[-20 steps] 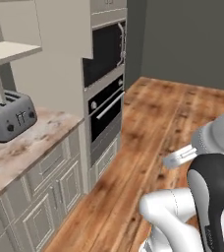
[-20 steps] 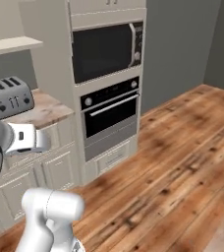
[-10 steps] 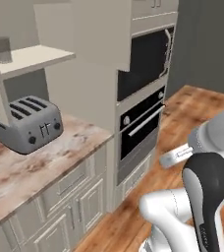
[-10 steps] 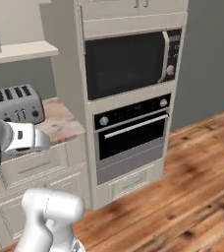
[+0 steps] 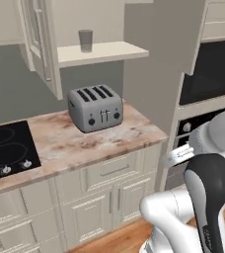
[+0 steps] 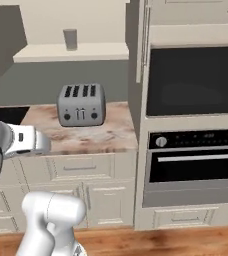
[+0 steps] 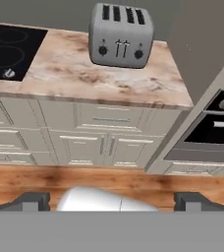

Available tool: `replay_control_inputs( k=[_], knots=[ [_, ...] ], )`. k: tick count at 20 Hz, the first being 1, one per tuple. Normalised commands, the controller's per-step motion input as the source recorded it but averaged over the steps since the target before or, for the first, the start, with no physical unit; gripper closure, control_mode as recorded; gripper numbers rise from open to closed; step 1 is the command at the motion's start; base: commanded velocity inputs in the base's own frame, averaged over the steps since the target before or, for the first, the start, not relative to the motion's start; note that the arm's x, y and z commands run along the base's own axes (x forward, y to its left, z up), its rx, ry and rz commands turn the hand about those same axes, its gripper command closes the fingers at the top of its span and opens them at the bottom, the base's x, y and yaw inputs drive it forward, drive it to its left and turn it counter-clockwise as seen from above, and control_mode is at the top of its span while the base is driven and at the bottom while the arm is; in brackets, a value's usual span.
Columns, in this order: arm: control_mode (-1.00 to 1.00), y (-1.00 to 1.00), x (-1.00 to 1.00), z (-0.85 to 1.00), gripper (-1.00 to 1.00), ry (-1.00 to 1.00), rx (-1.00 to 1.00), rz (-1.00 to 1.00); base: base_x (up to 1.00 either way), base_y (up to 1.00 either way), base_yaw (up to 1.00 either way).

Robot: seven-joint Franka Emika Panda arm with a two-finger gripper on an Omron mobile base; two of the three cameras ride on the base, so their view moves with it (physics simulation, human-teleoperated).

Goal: There is a bowl on the dining counter. Grab a lemon wedge from the fridge and place it in the bowl. Then get the liquor bottle and glass cup from the cabinet and place them next to the bowl.

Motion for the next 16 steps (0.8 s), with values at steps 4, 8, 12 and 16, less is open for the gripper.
replay_control_inputs(
  k=[4,8,12,16],
  knots=[
    [1.0,0.0,0.0,0.0,-1.0,0.0,0.0,0.0,0.3,0.0,0.04],
    [1.0,0.0,0.0,0.0,-1.0,0.0,0.0,0.0,0.67,-0.07,0.0],
    [1.0,0.0,0.0,0.0,-1.0,0.0,0.0,0.0,0.75,-0.05,0.04],
    [1.0,0.0,0.0,0.0,-1.0,0.0,0.0,0.0,0.34,-0.08,0.23]
  ],
)
